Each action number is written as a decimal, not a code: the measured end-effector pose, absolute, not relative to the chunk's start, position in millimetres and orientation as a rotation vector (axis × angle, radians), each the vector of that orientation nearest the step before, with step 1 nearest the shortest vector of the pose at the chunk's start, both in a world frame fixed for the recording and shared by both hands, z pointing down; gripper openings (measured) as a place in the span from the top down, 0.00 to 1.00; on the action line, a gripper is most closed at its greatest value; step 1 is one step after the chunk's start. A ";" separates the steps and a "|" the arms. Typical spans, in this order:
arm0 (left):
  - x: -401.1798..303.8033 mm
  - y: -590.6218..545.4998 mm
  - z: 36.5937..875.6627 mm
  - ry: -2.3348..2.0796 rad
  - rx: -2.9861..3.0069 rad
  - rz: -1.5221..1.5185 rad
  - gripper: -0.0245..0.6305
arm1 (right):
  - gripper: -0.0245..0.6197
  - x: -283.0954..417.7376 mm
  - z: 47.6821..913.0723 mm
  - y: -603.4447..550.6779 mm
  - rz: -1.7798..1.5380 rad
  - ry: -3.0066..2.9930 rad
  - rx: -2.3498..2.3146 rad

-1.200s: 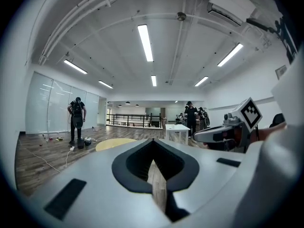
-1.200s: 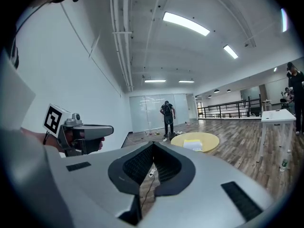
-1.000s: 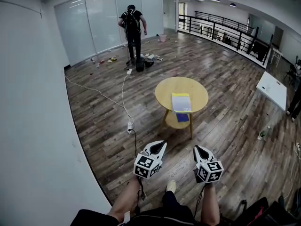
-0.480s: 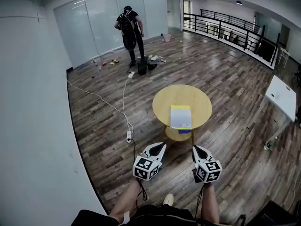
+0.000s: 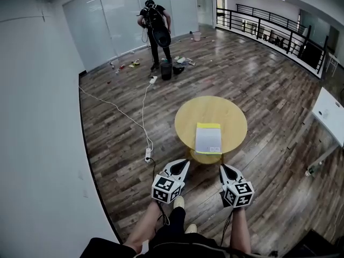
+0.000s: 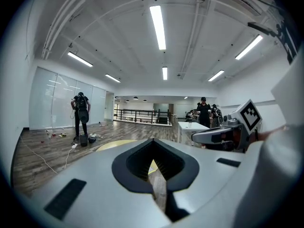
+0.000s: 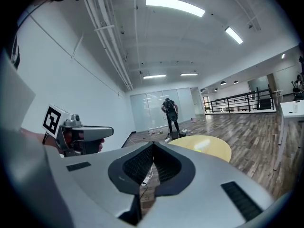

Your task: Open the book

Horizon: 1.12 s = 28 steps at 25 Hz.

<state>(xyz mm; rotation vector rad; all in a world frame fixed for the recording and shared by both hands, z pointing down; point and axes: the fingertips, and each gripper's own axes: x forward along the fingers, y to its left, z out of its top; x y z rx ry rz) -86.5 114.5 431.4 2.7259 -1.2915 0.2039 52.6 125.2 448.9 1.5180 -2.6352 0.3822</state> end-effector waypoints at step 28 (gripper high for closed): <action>-103.8 -180.8 453.9 -1.131 2.745 0.219 0.96 | 0.95 17.7 443.5 -167.0 0.382 -2.562 1.598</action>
